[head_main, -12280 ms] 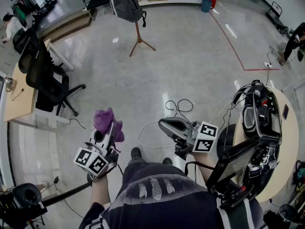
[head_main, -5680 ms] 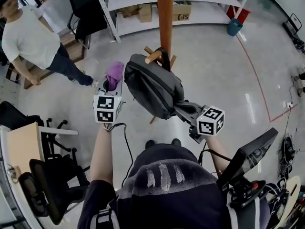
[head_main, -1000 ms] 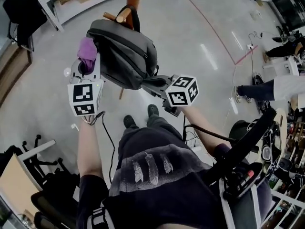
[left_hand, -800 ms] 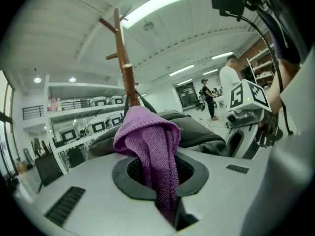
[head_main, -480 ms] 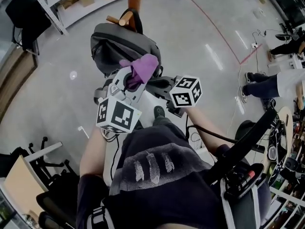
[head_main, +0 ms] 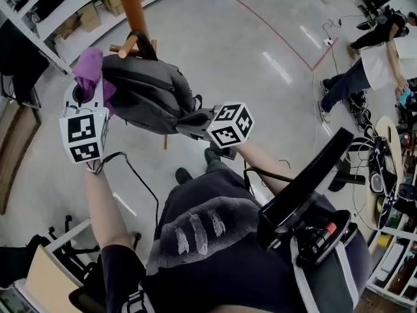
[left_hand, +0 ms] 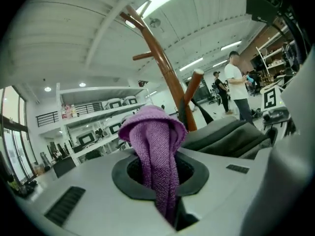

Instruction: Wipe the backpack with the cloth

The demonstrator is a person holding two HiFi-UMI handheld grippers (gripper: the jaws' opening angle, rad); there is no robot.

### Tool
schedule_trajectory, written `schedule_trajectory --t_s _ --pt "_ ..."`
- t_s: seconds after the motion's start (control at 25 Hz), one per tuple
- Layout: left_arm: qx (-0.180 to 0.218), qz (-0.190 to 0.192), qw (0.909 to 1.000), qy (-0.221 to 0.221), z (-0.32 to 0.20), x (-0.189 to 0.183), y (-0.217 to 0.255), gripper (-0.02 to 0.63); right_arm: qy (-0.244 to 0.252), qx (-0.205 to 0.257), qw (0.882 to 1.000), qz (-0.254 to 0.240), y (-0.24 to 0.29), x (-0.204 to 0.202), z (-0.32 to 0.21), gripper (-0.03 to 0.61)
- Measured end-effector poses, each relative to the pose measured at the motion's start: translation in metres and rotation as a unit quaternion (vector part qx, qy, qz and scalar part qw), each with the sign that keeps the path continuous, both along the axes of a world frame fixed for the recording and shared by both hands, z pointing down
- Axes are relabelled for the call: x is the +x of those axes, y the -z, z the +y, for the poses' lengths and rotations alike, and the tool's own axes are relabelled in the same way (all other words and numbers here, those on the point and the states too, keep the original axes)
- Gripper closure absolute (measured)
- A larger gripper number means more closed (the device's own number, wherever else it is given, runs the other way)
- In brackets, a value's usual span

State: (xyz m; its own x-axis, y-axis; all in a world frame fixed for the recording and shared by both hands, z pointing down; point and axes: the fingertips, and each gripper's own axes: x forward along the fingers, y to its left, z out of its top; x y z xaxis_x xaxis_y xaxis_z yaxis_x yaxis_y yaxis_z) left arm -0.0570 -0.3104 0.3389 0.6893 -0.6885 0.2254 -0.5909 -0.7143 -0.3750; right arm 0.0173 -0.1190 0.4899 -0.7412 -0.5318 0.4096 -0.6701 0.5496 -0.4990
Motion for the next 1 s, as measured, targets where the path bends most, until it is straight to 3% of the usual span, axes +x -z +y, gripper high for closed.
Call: schedule_trajectory --t_s 0.12,0.2,0.36,0.52,0.64,0.84,1.0 --pt "-0.001 -0.021 0.9994 -0.026 0.014 0.019 -0.008 0.565 -0.014 -0.001 1.000 -0.007 0.002 0.003 0.004 0.586" --pt "0.003 -0.024 0.9970 -0.073 0.044 0.040 -0.007 0.565 -0.026 -0.001 1.000 -0.014 0.003 0.008 0.006 0.586" --pt "0.001 -0.045 0.9851 -0.166 0.109 0.086 -0.021 0.565 -0.045 -0.007 0.999 -0.020 0.001 0.016 0.014 0.586" --pt "-0.020 -0.039 0.9775 -0.206 0.155 0.108 -0.029 0.565 -0.040 -0.004 0.999 -0.030 0.005 0.019 0.032 0.586" --pt "-0.023 -0.028 0.9779 -0.206 0.171 0.113 -0.023 0.565 -0.024 0.012 0.999 -0.036 0.013 0.022 0.042 0.586" --pt "-0.031 0.005 0.9864 -0.161 0.184 0.117 -0.007 0.565 -0.012 0.039 0.998 -0.054 0.031 0.048 0.051 0.586" --pt "-0.047 0.072 0.9898 -0.114 0.198 0.113 0.007 0.565 -0.012 0.052 0.993 -0.107 0.055 0.077 0.063 0.586"
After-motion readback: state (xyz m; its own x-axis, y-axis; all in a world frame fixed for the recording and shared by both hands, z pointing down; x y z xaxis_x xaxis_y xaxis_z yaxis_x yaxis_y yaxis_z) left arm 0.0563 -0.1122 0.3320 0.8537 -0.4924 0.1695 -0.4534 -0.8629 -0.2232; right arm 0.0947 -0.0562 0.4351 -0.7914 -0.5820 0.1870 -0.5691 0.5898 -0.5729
